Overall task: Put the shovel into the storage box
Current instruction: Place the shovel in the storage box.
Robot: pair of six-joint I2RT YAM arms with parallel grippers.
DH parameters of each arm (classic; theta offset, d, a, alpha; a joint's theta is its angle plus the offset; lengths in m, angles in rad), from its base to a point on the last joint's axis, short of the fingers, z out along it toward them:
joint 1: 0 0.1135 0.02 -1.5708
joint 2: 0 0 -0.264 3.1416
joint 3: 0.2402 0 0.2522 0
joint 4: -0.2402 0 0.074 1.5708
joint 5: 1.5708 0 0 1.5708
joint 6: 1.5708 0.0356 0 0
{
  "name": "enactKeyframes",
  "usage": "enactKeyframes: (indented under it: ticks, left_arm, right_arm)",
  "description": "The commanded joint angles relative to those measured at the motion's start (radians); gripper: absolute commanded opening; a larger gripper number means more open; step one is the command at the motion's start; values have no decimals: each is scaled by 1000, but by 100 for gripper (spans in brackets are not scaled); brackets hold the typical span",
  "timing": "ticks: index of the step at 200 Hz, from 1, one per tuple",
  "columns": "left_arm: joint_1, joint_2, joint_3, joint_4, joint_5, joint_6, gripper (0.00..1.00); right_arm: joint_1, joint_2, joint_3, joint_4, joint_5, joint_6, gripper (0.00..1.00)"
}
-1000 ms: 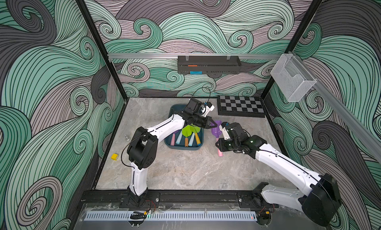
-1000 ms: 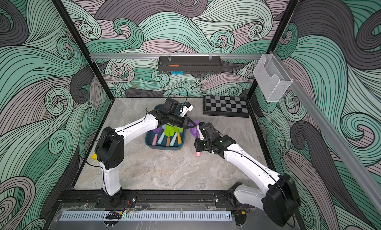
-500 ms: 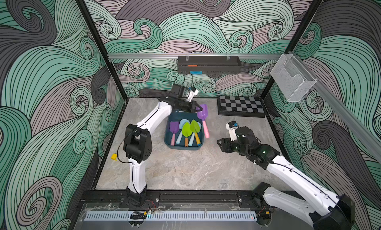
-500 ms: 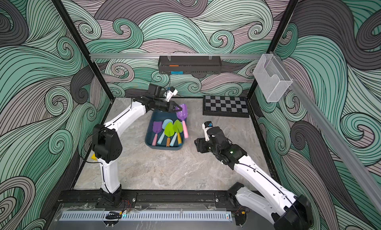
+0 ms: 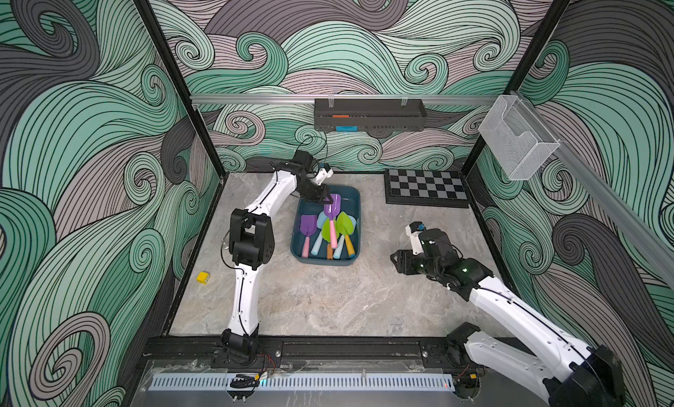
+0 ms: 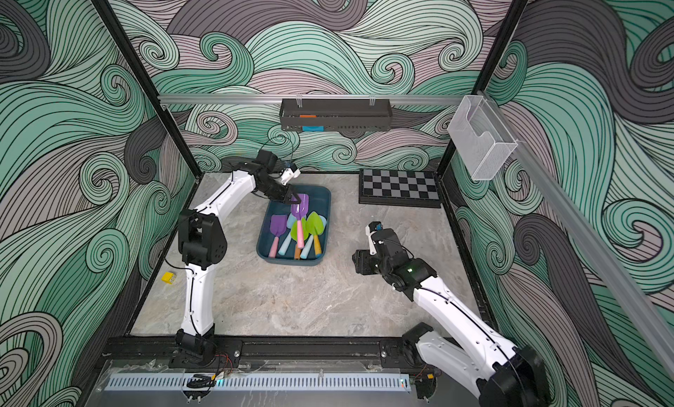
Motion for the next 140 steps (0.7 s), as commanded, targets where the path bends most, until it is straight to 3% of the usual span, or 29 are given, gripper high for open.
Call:
enactKeyframes:
  ticks: [1,63,112,140]
  left_arm:
    - [-3,20,11,-39,-23,25,0]
    - [-6,96,-6,-74,-67,16,1]
    - [-15,88,-46,-60,-95,-1,22]
    - [-17,41,-45,-50,-88,-15,29]
  right_arm:
    - [-9,-12,-25,8,-15,-4,65]
    - [-10,13,-42,29,-22,5,65]
    - [-12,43,-46,49,-31,10,65]
    - [-12,63,-39,57,-37,3,68]
